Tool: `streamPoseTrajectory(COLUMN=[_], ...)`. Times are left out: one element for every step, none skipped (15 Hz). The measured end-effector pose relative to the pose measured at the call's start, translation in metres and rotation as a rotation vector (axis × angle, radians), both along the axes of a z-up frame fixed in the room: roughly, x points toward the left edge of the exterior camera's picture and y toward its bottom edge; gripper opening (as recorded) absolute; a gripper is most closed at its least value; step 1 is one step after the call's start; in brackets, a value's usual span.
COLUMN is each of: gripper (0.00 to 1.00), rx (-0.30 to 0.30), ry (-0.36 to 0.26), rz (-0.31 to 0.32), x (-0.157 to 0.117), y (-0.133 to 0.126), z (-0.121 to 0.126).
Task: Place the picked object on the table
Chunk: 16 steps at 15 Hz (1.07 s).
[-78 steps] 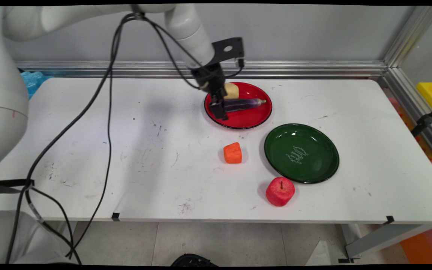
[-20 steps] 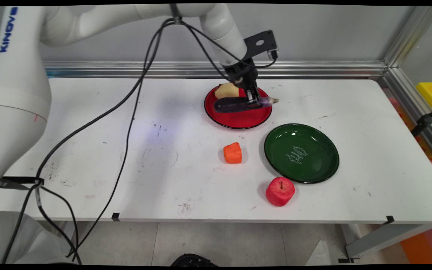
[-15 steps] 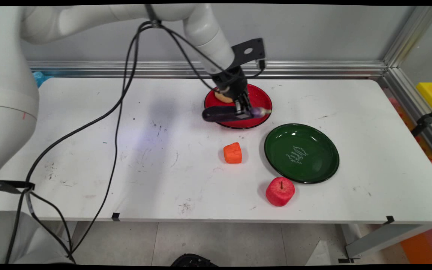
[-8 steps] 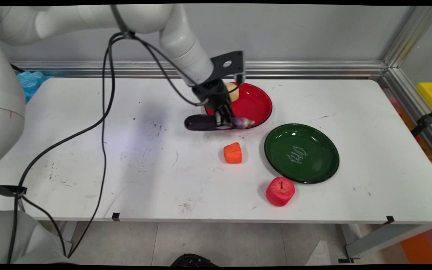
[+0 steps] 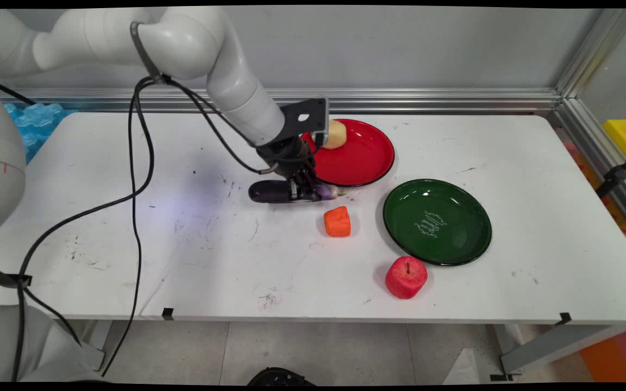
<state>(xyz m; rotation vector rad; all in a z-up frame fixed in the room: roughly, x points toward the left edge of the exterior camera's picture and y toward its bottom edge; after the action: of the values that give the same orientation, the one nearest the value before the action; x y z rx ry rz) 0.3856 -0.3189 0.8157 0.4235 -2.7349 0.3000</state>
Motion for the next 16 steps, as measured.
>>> streamPoseTrajectory(gripper=[0.00, 0.00, 0.00, 0.00, 0.00, 0.00, 0.00, 0.00, 0.00, 0.00, 0.00, 0.00, 0.00, 0.00, 0.00, 0.00], rx=[0.001, 0.003, 0.004, 0.004, 0.005, 0.006, 0.006, 0.006, 0.006, 0.006, 0.006, 0.006, 0.006, 0.006, 0.006, 0.006], ry=[0.000, 0.001, 0.001, 0.002, 0.003, 0.004, 0.004, 0.005, 0.006, 0.007, 0.007, 0.008, 0.009, 0.011, 0.012, 0.013], rz=[0.001, 0.002, 0.003, 0.004, 0.007, 0.009, 0.011, 0.014, 0.016, 0.018, 0.019, 0.020, 0.022, 0.023, 0.024, 0.024], x=[0.002, 0.004, 0.005, 0.006, 0.007, 0.009, 0.010, 0.011, 0.012, 0.013, 0.013, 0.014, 0.014, 0.014, 0.014, 0.014], y=[0.002, 0.004, 0.005, 0.006, 0.007, 0.007, 0.008, 0.008, 0.008, 0.009, 0.009, 0.009, 0.009, 0.009, 0.008, 0.008], z=[-0.004, -0.008, -0.012, -0.015, -0.018, -0.021, -0.024, -0.026, -0.029, -0.032, -0.033, -0.036, -0.037, -0.039, -0.040, -0.041])
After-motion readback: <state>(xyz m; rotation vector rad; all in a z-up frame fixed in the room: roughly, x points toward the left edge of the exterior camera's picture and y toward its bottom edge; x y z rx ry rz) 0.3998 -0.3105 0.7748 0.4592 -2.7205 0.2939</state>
